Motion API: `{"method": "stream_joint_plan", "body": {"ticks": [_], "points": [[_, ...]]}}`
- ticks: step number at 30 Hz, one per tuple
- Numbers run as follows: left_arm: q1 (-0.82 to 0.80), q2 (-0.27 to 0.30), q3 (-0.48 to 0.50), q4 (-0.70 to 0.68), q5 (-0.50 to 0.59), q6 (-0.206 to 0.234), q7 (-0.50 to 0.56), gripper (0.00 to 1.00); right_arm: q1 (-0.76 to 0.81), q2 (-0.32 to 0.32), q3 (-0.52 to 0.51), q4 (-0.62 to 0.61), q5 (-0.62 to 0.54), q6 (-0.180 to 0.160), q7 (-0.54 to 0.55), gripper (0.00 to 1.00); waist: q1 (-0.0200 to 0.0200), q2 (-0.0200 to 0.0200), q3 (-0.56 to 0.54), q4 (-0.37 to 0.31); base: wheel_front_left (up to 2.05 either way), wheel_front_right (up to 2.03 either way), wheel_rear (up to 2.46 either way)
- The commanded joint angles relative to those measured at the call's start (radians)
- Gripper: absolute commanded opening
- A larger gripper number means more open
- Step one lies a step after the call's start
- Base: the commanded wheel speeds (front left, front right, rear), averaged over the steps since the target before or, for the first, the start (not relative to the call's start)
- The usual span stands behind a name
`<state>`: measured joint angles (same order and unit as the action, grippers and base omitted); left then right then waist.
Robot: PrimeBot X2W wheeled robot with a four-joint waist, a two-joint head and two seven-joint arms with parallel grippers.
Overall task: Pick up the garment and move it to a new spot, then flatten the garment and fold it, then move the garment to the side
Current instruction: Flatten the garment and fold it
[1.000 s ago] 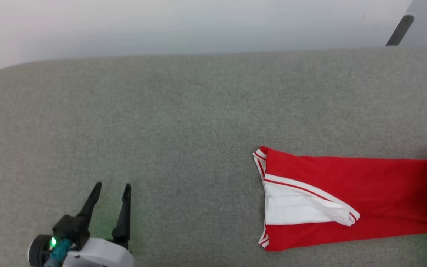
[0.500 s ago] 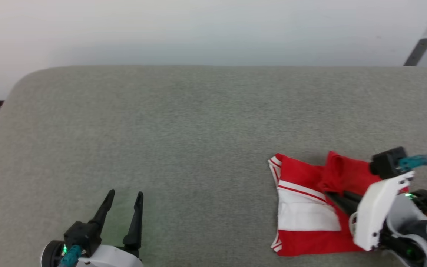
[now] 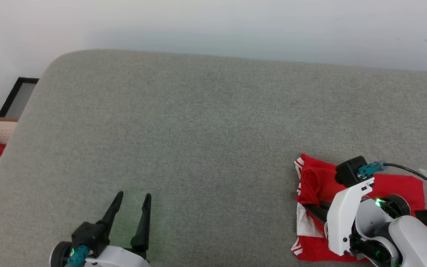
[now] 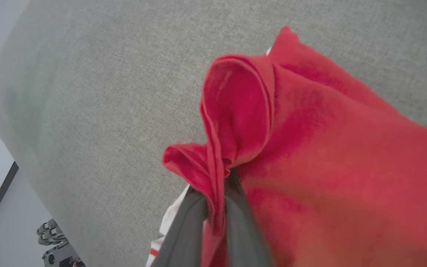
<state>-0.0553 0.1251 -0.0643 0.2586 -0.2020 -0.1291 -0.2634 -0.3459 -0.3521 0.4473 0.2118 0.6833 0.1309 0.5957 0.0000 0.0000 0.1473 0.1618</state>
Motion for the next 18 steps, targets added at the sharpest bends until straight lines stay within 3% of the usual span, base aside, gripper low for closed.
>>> {"method": "stream_joint_plan", "body": {"ticks": [1,3,4,18], "points": [[-0.003,0.000,0.002,0.002,-0.007,-0.002,-0.001,1.00,-0.010,0.004,0.010,0.008,0.005,0.000,-0.010,0.09,0.0000,0.0000,0.005,0.003,0.00,0.00,0.00],[-0.002,0.002,0.008,0.002,-0.009,-0.002,-0.001,1.00,-0.020,0.002,0.024,0.017,0.005,0.000,-0.032,0.53,0.0000,0.0000,0.003,-0.004,0.00,0.00,0.00],[-0.002,0.001,0.009,0.003,-0.011,-0.002,-0.001,1.00,-0.024,-0.001,0.034,0.021,0.006,0.000,-0.042,1.00,0.0000,0.0000,0.001,-0.009,0.00,0.00,0.00],[0.013,0.015,-0.013,0.022,-0.025,-0.002,-0.001,1.00,-0.067,-0.065,0.109,0.004,0.098,0.000,-0.159,1.00,0.0000,0.0000,-0.057,-0.119,0.00,0.00,0.00]]}}
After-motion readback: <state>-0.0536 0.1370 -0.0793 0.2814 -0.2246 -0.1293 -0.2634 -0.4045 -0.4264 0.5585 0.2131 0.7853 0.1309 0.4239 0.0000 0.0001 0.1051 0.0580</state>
